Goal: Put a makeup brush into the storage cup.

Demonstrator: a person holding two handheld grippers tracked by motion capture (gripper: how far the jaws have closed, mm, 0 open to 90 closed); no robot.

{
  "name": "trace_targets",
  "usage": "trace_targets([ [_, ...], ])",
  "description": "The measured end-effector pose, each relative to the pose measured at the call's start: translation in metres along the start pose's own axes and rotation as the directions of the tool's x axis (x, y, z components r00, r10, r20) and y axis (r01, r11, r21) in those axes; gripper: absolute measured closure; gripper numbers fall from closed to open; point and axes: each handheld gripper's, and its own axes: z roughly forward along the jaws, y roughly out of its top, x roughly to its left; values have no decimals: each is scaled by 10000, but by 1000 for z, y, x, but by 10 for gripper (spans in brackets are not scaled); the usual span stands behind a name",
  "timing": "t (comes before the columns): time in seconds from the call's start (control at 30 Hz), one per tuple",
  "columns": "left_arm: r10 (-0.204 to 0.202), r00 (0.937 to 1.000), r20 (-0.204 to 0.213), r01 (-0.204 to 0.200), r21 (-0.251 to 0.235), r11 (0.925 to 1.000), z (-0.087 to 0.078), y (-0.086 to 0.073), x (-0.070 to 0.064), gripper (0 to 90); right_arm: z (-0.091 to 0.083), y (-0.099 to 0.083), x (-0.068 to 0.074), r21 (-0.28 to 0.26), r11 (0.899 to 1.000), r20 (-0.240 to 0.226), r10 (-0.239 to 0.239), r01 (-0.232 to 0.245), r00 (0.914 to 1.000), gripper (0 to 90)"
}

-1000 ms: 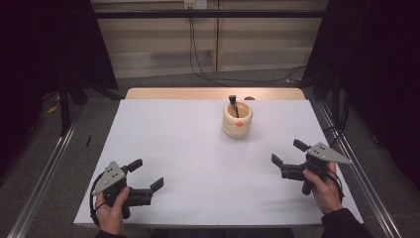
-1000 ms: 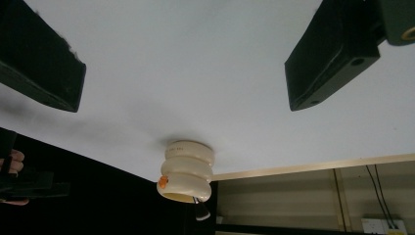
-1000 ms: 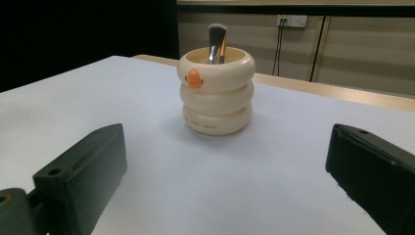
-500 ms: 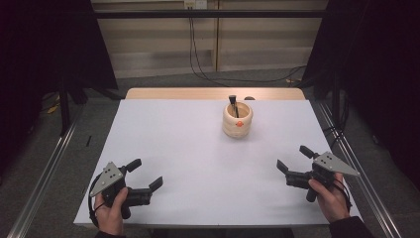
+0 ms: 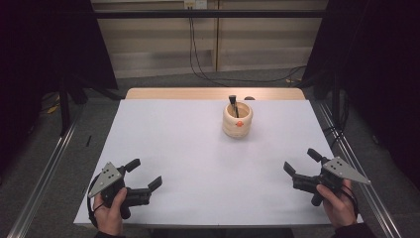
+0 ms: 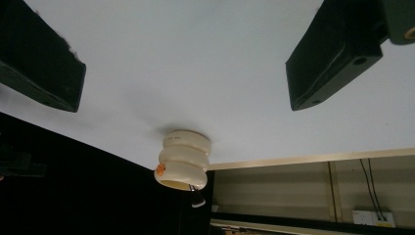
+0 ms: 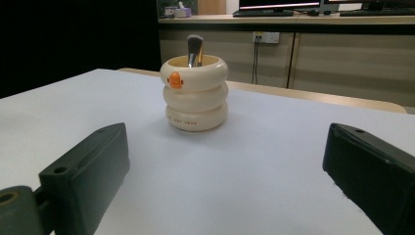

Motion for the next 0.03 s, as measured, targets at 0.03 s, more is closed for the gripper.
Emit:
trace_targets([
  [0.03, -6, 10000, -5, 6, 18, 10000, 0, 0, 0, 12, 1, 0, 0, -7, 10000, -56, -4, 4, 10000, 24],
])
